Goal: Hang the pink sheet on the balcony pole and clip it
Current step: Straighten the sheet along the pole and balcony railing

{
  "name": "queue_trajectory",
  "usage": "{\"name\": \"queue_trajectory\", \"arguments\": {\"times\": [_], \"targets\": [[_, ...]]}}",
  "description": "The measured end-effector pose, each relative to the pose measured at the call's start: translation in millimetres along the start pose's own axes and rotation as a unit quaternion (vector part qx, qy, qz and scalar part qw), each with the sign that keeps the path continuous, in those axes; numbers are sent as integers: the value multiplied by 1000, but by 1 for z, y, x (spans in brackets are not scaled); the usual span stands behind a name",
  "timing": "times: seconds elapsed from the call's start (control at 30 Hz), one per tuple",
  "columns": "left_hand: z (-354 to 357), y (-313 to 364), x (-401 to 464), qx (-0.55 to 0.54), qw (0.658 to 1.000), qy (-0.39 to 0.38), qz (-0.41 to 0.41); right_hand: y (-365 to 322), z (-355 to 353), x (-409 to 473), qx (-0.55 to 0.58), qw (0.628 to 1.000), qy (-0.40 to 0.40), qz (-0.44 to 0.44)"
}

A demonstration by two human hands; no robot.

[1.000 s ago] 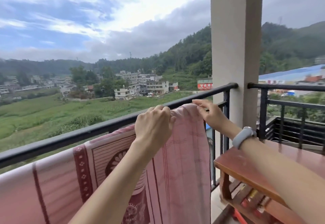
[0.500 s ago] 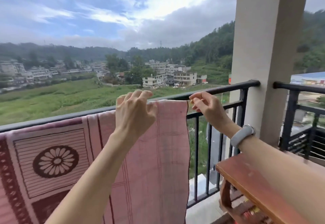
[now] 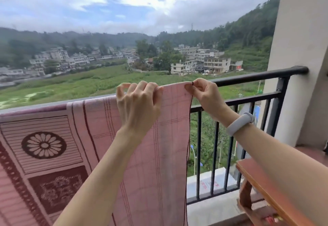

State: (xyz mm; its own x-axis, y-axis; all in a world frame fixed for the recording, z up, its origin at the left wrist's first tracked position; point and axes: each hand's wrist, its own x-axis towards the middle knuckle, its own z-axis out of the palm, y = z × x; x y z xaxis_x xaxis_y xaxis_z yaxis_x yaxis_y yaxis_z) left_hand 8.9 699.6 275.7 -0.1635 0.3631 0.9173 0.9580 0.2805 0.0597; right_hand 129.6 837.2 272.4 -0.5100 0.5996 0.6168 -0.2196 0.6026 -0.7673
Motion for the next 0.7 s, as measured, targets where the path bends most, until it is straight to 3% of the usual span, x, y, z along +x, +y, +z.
{"name": "queue_trajectory", "arguments": {"times": [0.2, 0.27, 0.57, 0.7], "targets": [[22, 16, -35, 17, 998, 65, -12, 8, 9, -1, -4, 998, 27, -57], [29, 22, -62, 19, 998, 64, -8, 28, 12, -20, 20, 998, 1, -60], [69, 81, -184, 5, 979, -67, -190, 136, -8, -93, -11, 971, -230, 62], [93, 106, -225, 45, 953, -117, -277, 171, -11, -122, -7, 958, -268, 100]]}}
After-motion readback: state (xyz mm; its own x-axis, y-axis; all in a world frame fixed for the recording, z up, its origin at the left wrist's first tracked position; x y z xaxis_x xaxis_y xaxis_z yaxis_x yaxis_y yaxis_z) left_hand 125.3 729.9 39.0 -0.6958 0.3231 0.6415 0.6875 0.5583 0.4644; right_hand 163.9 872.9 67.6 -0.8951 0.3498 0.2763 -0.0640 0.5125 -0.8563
